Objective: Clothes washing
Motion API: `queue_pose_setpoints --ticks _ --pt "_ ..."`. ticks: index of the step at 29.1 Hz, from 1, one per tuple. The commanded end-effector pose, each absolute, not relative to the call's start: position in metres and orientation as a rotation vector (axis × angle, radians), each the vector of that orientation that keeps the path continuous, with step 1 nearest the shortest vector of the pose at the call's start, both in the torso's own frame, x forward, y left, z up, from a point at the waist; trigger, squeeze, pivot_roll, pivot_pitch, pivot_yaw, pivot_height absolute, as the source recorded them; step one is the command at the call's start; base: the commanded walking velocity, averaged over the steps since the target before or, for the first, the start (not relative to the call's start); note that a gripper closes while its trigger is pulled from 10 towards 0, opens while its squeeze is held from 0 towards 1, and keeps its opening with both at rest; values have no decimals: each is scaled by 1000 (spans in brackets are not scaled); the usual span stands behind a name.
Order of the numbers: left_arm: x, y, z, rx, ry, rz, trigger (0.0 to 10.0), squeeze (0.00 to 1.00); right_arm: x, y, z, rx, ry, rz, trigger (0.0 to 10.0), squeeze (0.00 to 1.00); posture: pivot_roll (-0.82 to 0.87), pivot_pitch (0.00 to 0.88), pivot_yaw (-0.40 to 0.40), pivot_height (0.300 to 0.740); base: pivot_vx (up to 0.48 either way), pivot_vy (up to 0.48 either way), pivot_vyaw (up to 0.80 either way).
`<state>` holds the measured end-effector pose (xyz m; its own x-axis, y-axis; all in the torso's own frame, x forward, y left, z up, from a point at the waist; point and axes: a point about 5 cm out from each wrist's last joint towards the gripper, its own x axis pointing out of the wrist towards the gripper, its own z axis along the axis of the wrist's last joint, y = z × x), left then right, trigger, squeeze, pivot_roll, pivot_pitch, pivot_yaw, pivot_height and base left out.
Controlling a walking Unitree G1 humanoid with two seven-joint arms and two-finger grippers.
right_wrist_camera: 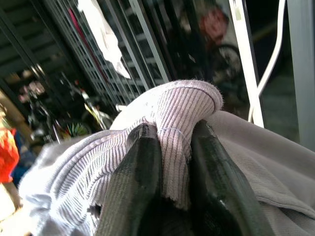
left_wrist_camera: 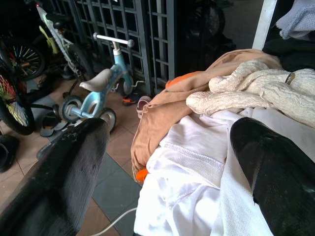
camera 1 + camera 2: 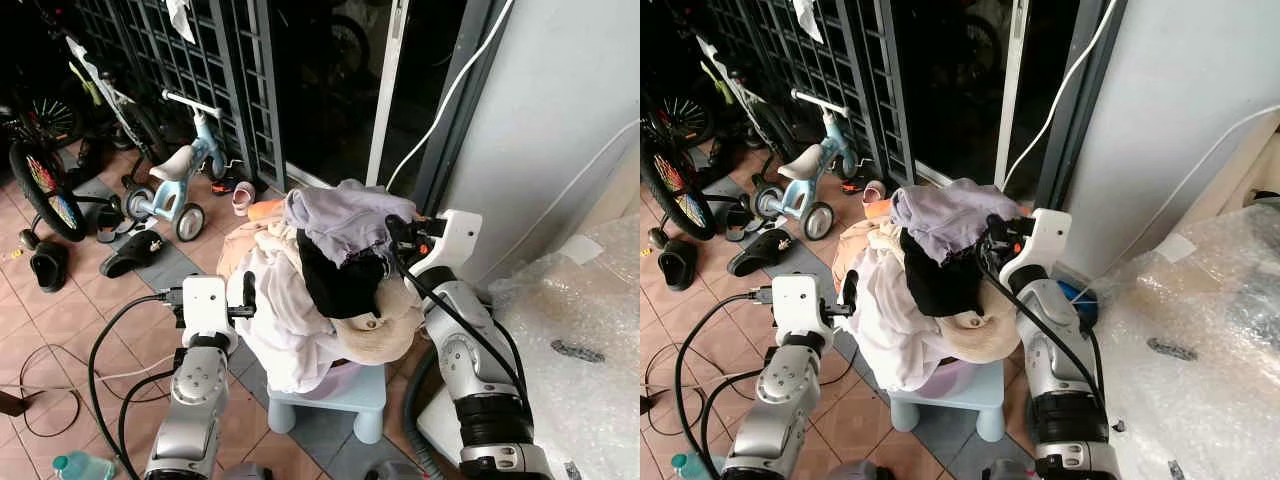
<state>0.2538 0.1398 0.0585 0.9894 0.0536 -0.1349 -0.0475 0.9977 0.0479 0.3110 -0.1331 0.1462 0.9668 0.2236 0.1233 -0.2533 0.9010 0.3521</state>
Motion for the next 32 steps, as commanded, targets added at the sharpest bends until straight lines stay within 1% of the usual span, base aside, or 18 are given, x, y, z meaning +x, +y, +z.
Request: queue_pose_setpoints --ticks 1,6,15,18,23,24,25,29,32 --pt "255 139 57 63 139 43 10000 0 311 -137 171 390 -176 271 0 0 -58 0 43 740 0 0 0" --pt "257 138 57 69 138 39 10000 0 309 -140 179 400 -197 280 0 0 -64 0 45 740 0 0 0" --pt "258 137 57 70 138 36 10000 0 307 -140 179 397 -194 287 0 0 -63 0 45 740 -247 0 0" --pt "260 139 58 74 135 46 10000 0 305 -133 172 369 -164 303 0 0 -54 0 41 740 -267 0 0" --pt "260 139 58 74 133 48 10000 0 305 -134 173 335 -160 305 0 0 -55 0 41 740 -288 0 0" --pt "261 139 58 75 132 46 10000 0 305 -136 172 303 -155 293 7843 0 -56 0 43 740 -259 0 0" --pt "261 139 58 75 132 46 10000 0 305 -137 172 289 -157 288 10000 0 -57 0 43 740 0 0 0" --pt "261 138 58 80 127 38 10000 0 307 -136 171 267 -148 271 10000 0 -59 0 47 740 0 0 0" --pt "263 137 59 80 122 35 10000 0 308 -135 171 254 -144 262 10000 0 -59 0 50 740 0 0 -667"
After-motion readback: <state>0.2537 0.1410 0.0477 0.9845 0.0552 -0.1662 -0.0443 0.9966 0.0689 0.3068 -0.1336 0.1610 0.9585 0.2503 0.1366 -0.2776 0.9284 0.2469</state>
